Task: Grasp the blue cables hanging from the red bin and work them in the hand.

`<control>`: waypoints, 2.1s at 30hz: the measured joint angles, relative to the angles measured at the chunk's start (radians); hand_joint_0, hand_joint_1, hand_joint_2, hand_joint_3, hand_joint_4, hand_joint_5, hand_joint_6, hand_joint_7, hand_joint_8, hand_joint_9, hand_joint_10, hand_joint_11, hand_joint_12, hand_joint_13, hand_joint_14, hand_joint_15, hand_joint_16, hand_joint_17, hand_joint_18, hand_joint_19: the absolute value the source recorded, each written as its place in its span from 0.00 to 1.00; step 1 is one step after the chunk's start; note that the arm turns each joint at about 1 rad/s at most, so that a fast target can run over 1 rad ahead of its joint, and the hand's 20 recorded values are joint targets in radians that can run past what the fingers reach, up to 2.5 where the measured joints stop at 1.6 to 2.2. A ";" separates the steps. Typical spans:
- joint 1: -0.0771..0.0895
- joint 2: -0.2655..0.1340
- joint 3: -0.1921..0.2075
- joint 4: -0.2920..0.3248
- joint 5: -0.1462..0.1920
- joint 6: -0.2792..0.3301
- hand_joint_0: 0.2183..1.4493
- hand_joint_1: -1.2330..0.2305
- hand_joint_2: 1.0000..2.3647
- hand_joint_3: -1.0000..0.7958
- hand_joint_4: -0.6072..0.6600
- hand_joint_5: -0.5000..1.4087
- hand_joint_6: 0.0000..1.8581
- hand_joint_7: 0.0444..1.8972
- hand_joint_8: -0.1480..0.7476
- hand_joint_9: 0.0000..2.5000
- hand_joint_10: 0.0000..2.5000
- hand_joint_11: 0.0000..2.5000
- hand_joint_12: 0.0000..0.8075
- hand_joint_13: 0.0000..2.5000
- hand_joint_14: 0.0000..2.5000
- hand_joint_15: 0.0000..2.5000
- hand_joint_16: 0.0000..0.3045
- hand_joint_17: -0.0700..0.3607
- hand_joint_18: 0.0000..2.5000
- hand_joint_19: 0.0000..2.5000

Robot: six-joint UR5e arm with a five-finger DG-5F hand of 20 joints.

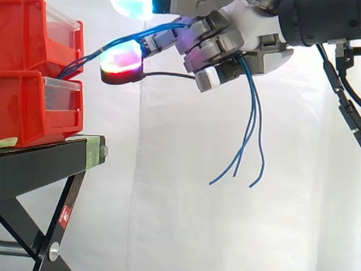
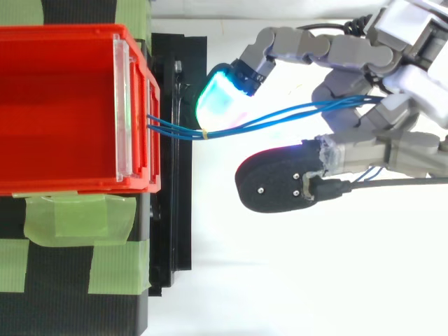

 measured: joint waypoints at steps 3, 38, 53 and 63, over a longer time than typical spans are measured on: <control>0.001 0.000 0.000 0.004 0.000 -0.001 0.61 0.38 0.01 0.21 0.73 0.46 0.01 0.59 0.67 0.72 1.00 1.00 0.66 0.76 1.00 0.56 0.67 0.52 1.00 0.30; 0.012 0.000 0.000 -0.026 -0.001 0.000 0.57 0.39 0.02 0.27 0.74 0.52 0.00 0.73 0.67 0.72 1.00 1.00 0.66 0.76 1.00 0.56 0.67 0.52 1.00 0.30; 0.012 0.000 -0.001 -0.031 0.005 -0.015 0.53 0.42 0.01 0.16 0.74 0.50 0.01 0.72 0.67 0.72 1.00 1.00 0.66 0.76 1.00 0.56 0.67 0.52 1.00 0.30; 0.005 0.000 0.000 -0.020 0.019 -0.114 0.54 0.42 0.01 0.14 0.74 0.51 0.01 0.72 0.67 0.72 1.00 1.00 0.66 0.76 1.00 0.56 0.67 0.52 1.00 0.30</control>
